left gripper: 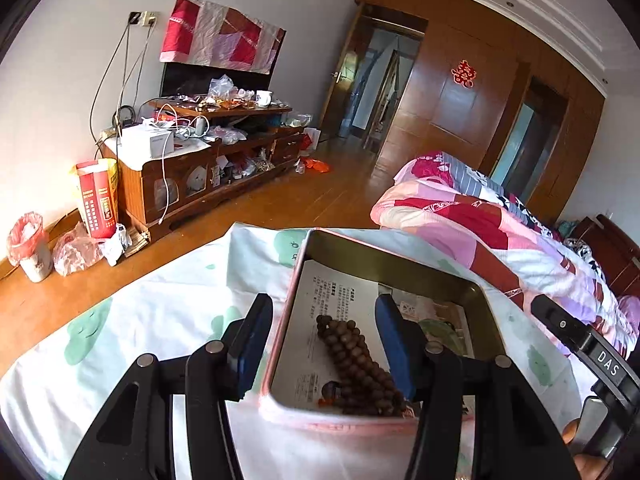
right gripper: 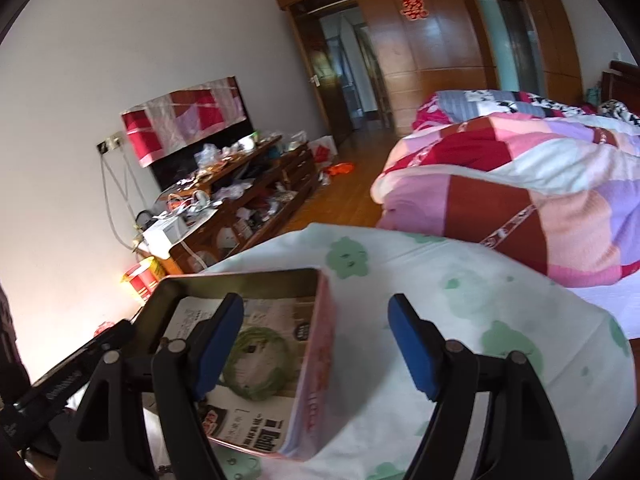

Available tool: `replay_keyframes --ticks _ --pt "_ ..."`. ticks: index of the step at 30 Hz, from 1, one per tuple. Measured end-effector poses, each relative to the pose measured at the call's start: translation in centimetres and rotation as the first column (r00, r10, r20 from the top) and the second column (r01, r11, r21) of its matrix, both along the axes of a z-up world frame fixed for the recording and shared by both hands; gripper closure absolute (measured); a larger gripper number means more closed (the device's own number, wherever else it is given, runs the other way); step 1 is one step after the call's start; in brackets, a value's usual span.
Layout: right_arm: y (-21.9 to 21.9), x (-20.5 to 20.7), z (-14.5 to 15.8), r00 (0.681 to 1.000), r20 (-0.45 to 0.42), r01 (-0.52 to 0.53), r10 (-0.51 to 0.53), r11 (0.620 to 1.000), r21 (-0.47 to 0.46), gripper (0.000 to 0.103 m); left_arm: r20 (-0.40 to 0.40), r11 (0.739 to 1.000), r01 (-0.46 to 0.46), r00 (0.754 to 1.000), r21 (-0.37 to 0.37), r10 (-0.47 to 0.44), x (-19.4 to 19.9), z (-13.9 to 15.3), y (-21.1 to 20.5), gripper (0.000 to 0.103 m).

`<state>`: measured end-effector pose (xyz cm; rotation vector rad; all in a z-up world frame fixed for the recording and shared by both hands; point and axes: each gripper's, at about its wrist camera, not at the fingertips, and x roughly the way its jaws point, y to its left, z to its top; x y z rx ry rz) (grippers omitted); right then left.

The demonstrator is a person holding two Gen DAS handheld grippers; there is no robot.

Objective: Organize jewelry
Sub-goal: 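Carry both items into the pink tin and open both grippers to release them, then withdraw both grippers from the tin back over the jewelry pile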

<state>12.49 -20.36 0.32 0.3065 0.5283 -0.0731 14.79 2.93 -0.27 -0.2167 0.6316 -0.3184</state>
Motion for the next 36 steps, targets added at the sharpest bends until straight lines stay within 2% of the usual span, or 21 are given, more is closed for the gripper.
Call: replay_keyframes --ticks 5,8,14,19,22,26,31,36 --pt "-0.7 -2.4 0.5 0.999 -0.004 0.045 -0.045 0.998 -0.034 0.016 0.006 0.999 0.013 1.000 0.043 -0.013 -2.7 0.1 0.2 0.049" --pt "-0.6 -4.0 0.0 0.999 -0.026 0.035 -0.036 0.998 -0.054 0.016 0.012 0.998 0.020 1.000 0.061 -0.021 -4.3 0.0 0.5 0.049" --pt "-0.4 -7.1 -0.8 0.999 -0.042 0.031 -0.034 0.997 -0.072 0.016 0.003 0.999 0.036 0.999 0.041 -0.036 -6.9 -0.4 1.7 0.049" --pt "0.1 -8.9 -1.5 0.998 -0.063 0.024 -0.029 0.996 -0.084 0.016 -0.003 0.996 0.063 0.998 0.056 -0.063 -9.0 -0.5 1.9 0.049" --pt "0.5 -9.9 -1.5 0.999 -0.046 0.025 -0.029 0.996 -0.085 0.016 -0.010 0.994 0.083 0.997 0.067 -0.083 -10.2 -0.6 2.0 0.049" --pt "1.5 -10.8 -1.4 0.999 -0.046 -0.015 0.010 0.994 -0.109 0.025 -0.023 0.991 0.113 0.993 0.076 -0.112 -11.7 -0.8 2.3 0.049" --pt "2.8 -12.1 -1.3 0.998 -0.032 -0.057 0.053 0.990 -0.130 0.026 -0.066 0.983 0.178 0.982 0.048 -0.175 -13.7 -1.4 2.6 0.049" --pt "3.2 -13.0 -1.3 0.997 -0.025 -0.074 0.071 0.990 -0.123 0.026 -0.124 0.963 0.253 0.963 0.093 -0.241 -15.0 -2.6 0.7 0.049"
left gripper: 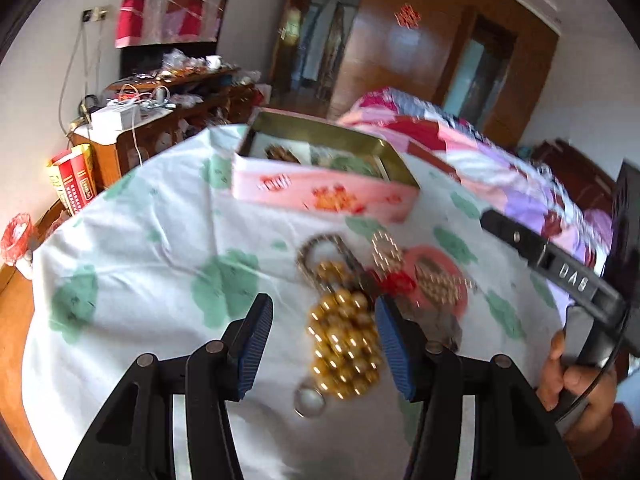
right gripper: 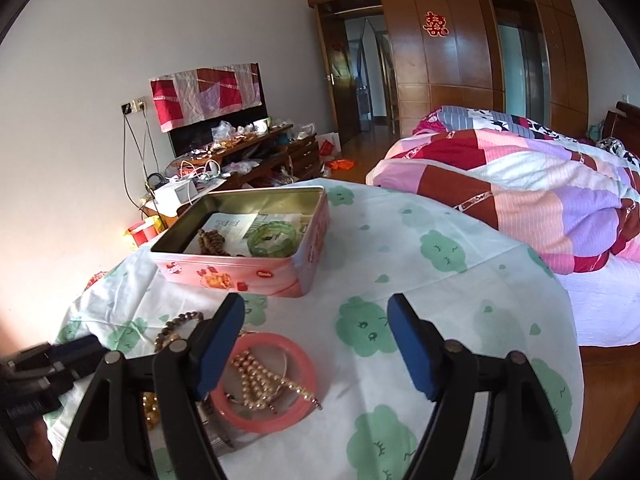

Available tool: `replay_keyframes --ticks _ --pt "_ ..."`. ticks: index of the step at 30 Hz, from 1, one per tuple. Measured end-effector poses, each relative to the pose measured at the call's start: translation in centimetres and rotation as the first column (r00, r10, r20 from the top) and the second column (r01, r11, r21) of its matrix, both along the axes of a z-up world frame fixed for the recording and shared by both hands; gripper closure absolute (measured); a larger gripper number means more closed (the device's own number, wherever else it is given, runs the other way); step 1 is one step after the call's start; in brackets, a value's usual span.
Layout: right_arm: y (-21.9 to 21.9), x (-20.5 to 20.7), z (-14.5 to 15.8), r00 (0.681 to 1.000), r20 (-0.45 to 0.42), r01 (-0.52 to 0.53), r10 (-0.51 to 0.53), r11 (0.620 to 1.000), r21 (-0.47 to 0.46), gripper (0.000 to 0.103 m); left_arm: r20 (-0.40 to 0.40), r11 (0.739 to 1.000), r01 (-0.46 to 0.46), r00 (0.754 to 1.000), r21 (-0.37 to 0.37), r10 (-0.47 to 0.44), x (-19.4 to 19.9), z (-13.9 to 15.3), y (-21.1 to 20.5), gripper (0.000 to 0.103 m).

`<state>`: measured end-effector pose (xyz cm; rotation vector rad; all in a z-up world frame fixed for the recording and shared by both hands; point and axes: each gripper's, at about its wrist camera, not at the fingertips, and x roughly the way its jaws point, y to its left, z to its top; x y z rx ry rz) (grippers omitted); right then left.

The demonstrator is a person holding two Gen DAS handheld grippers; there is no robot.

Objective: Organize jewelry
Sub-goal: 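Withdraw both grippers from the tin back over the jewelry pile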

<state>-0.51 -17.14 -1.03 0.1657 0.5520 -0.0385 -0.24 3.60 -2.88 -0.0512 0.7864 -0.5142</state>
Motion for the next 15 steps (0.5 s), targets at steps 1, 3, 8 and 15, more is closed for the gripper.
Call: replay_keyframes --ticks 1,3,8,15 --pt "0.0 -0.1 -0.1 1.000 -0.005 -0.007 0.007 1.000 0.008 0.026 -0.011 1.000 0.011 1.000 0.006 -0.011 -0.1 -0.2 -0.4 0.049" --pt "0.0 -0.4 -0.3 1.000 -0.018 -0.015 0.016 1.000 0.020 0.026 -0.029 0.999 0.033 0.999 0.017 -0.032 -0.2 -0.6 -1.0 0.049" --pt "0.3 -1.0 -0.4 1.000 -0.013 -0.024 0.024 0.999 0.025 0.026 -0.093 0.994 0.040 0.995 0.098 -0.031 0.3 -1.9 -2.4 0.049" --pt "-0.2 -0.7 -0.7 0.999 -0.033 -0.015 0.017 0.998 0.054 0.026 -0.071 0.985 0.037 0.997 0.170 -0.026 -0.1 -1.9 -3.1 0.059"
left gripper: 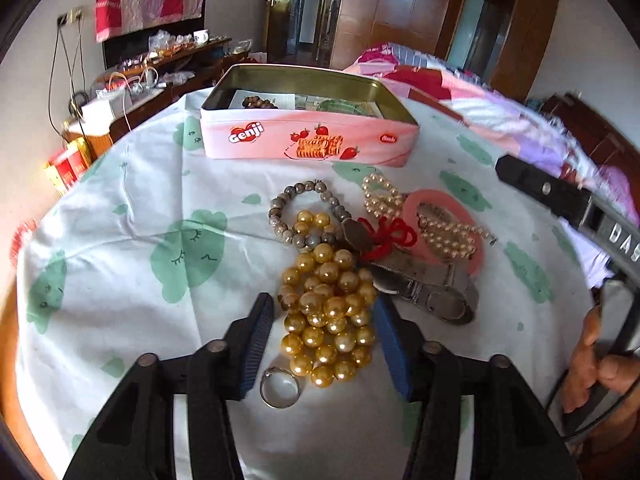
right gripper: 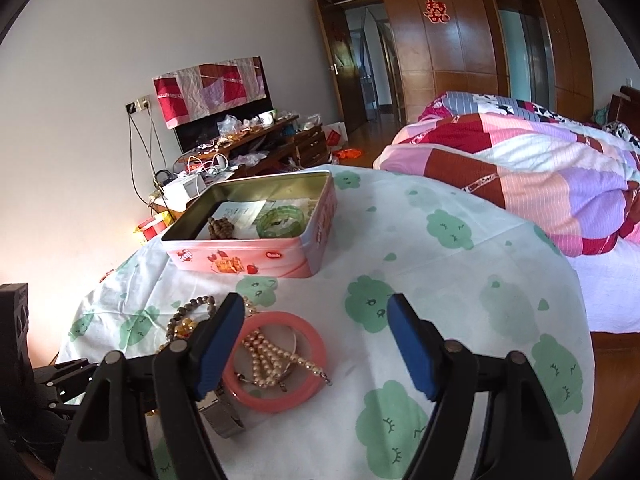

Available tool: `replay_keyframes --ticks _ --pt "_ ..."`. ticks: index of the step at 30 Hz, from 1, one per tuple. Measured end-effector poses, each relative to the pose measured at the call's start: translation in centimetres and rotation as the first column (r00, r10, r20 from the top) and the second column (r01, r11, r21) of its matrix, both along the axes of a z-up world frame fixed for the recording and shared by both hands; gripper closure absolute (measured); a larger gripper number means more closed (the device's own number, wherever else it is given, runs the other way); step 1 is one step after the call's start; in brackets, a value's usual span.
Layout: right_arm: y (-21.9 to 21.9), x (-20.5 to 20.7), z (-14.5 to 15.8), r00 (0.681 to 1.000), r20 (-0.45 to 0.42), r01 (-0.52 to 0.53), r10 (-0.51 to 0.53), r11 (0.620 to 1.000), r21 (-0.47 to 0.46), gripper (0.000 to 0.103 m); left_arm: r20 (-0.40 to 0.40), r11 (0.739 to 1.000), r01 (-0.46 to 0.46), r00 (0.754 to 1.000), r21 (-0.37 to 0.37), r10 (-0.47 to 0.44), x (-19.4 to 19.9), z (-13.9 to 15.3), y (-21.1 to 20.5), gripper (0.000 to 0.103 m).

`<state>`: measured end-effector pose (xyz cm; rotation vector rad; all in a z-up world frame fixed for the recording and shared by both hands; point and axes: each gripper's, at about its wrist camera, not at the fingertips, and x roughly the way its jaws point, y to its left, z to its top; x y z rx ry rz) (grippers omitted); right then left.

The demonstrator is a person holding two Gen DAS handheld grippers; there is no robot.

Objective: Organize jewelry
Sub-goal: 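Lower the left gripper onto the gold bead strand and grasp it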

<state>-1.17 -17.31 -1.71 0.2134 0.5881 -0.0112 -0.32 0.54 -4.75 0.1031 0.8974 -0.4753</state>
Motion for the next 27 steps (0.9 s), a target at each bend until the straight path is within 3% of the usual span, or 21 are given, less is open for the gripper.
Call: replay_keyframes --ticks 2,5,10,11,12,17,27 --pt "-0.2 0.0 -0.1 1.000 -0.005 0.004 -0.004 1.000 0.009 0.026 0.014 0.999 0.017 1.000 0.032 -0.018 -0.3 0.0 -0.6 0.070" --pt "-0.4 -0.1 -0.1 1.000 -0.002 0.009 -0.009 1.000 0.016 0.026 0.015 0.999 0.021 1.000 0.033 -0.022 -0.2 0.0 -0.5 0.071" --pt "-0.5 -0.2 0.0 1.000 0.000 0.010 -0.010 1.000 0.022 0.026 0.011 0.999 0.016 1.000 -0.034 -0.015 0.0 0.4 0.5 0.075" --pt "-0.4 -0.2 -0.1 1.000 0.001 0.007 -0.007 1.000 0.024 0.026 0.030 0.999 0.016 0.999 -0.050 -0.014 -0.3 0.6 0.6 0.088" --pt "-0.5 -0.3 0.0 1.000 0.001 -0.003 0.003 0.999 0.033 0.026 0.051 0.997 0.021 0.999 -0.070 -0.017 -0.6 1.0 0.8 0.093" --pt "-0.1 -0.3 -0.4 0.997 -0.035 -0.065 0.067 0.996 0.064 0.040 0.073 0.993 0.004 0.997 -0.122 0.005 -0.8 1.5 1.5 0.093" --pt "1.0 -1.5 -0.3 0.990 -0.050 -0.132 0.133 0.991 0.033 0.041 0.154 0.979 -0.002 0.987 -0.206 0.034 -1.3 4.7 3.1 0.093"
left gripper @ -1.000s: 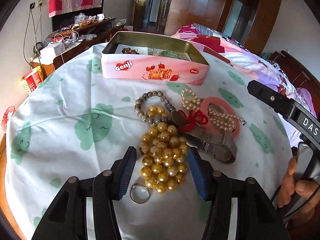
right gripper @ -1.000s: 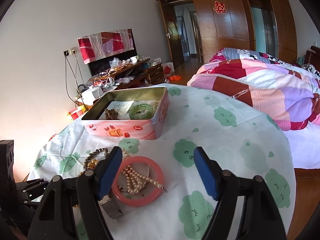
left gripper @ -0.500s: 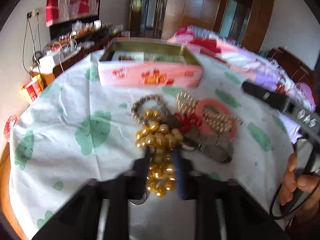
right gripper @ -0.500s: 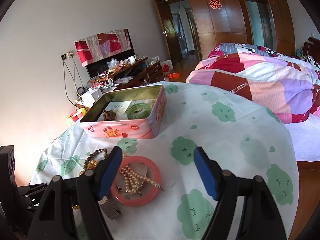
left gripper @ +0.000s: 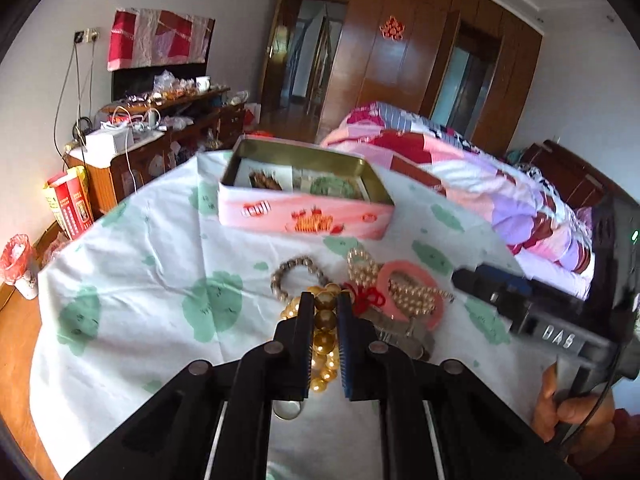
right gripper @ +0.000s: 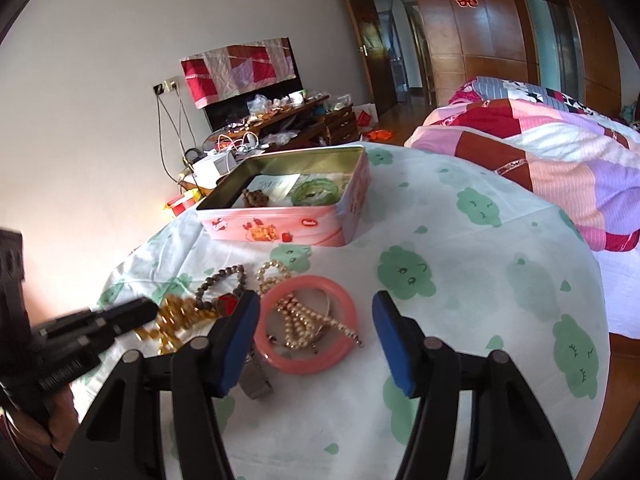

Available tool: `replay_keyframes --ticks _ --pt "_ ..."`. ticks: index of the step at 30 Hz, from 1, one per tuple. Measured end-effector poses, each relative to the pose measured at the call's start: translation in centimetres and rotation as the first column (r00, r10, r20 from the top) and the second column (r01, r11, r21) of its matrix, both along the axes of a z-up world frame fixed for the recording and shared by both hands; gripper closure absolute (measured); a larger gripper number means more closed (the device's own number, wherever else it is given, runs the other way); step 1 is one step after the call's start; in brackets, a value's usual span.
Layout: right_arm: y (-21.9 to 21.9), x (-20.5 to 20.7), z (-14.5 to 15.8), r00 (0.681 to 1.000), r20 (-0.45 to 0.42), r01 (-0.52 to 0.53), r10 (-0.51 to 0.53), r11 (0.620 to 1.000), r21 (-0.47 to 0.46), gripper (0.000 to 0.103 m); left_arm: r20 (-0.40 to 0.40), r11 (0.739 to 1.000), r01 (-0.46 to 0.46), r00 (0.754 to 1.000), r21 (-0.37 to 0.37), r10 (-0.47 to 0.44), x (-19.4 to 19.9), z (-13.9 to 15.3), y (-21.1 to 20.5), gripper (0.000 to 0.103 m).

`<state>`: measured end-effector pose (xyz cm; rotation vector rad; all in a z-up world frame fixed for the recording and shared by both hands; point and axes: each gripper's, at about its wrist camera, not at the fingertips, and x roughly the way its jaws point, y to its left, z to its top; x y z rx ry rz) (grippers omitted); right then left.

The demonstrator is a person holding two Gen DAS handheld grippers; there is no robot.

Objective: Organize jewelry
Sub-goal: 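Lower the left gripper onto the gold bead strand and grasp it, then lift the gold bead strand with the left gripper while the right gripper grasps the silver band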

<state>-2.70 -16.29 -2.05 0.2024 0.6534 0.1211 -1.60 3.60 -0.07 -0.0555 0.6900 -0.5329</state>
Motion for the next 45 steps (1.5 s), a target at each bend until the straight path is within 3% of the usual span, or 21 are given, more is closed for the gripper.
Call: replay_keyframes --ticks 11,12,14,15,22,25,30,37,45 --pt "1.5 0.0 -0.6 0.995 -0.041 -0.094 0.094 0.996 0.007 0.042 0.084 0.994 -0.048 0.995 -0.099 0.057 -0.2 3.8 2.5 0.093" --pt "1.9 0.2 -0.8 0.991 -0.053 -0.120 0.120 0.993 0.010 0.044 0.087 0.993 -0.051 0.994 -0.102 0.060 -0.2 4.0 2.6 0.093" --pt "2.6 0.3 -1.2 0.983 -0.077 -0.163 0.164 0.986 0.021 0.064 0.086 0.993 -0.053 0.994 -0.101 0.062 -0.2 4.0 2.7 0.093" --pt "3.1 0.5 -1.6 0.976 -0.104 -0.189 0.190 0.982 0.016 0.067 0.085 0.994 -0.056 0.994 -0.099 0.065 -0.1 3.9 2.7 0.093" --pt "6.0 1.2 -2.6 0.941 -0.186 -0.297 0.284 0.954 -0.045 0.069 0.055 0.994 -0.061 0.996 -0.088 0.066 0.1 3.1 2.5 0.093" --pt "6.6 1.0 -2.8 0.932 -0.191 -0.324 0.309 0.945 -0.052 0.081 0.051 0.994 -0.064 0.996 -0.089 0.068 0.1 3.0 2.7 0.093" --pt "6.7 1.6 -3.6 0.921 -0.246 -0.324 0.303 0.945 -0.048 0.081 0.044 0.993 -0.070 0.996 -0.091 0.074 0.0 2.9 2.9 0.093" --pt "6.2 -0.1 -1.5 0.941 -0.134 -0.320 0.311 0.946 -0.055 0.083 0.040 0.991 -0.085 0.995 -0.103 0.089 0.2 3.0 3.4 0.093" --pt "3.5 0.2 3.7 0.955 0.002 -0.296 0.297 0.952 0.076 0.083 0.033 0.992 -0.083 0.996 -0.096 0.087 0.4 2.7 3.0 0.093"
